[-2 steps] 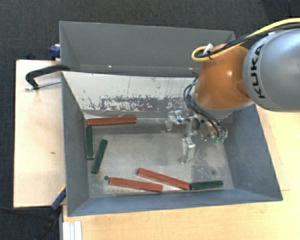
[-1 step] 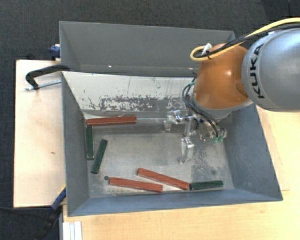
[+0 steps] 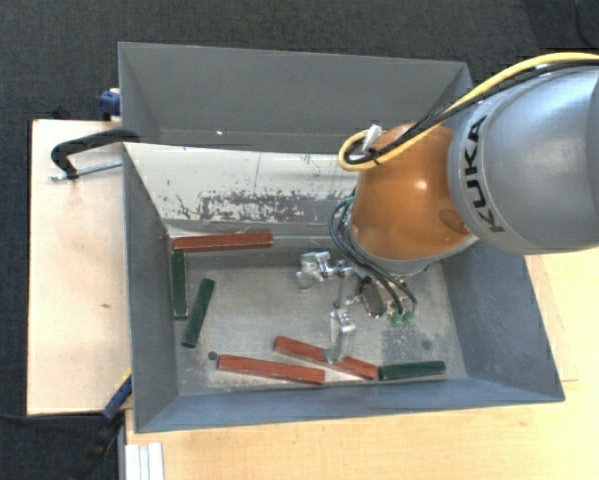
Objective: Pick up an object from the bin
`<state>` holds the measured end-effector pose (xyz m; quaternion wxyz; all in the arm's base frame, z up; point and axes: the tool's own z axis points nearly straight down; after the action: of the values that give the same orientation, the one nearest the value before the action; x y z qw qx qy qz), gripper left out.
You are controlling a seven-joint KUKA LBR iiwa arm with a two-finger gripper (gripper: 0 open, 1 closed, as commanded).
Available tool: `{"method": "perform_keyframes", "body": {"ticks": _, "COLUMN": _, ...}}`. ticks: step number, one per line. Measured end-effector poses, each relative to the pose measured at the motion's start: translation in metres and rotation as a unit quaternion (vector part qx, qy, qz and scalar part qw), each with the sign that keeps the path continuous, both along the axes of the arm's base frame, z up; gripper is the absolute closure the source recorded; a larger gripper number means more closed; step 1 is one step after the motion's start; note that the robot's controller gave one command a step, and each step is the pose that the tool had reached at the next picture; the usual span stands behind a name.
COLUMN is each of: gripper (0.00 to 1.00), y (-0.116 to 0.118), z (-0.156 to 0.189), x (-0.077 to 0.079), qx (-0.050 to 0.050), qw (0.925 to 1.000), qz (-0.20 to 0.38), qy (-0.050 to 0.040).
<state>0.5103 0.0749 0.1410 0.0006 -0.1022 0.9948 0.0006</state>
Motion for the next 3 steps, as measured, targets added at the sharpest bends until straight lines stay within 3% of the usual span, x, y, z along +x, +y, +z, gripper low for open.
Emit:
{"method": "perform_keyframes", "body": {"ticks": 1, "gripper": 0.0, "y": -0.006, "z": -0.059, "x": -0.01, "qx": 0.0, "qw": 0.9984, "qz": 0.056, "qy": -0.0023}}
{"method": "perform_keyframes", "body": {"ticks": 2, "gripper": 1.0, "y": 0.006, "z": -0.07, "x": -0.011, "qx": 0.0, "qw": 0.9978, "qz": -0.066, "qy": -0.0024}}
{"method": "perform_keyframes", "body": {"ticks": 3, "gripper": 1.0, "y": 0.006, "z": -0.071, "x": -0.011, "qx": 0.0, "qw": 0.9978, "qz": -0.066, "qy": -0.0015}}
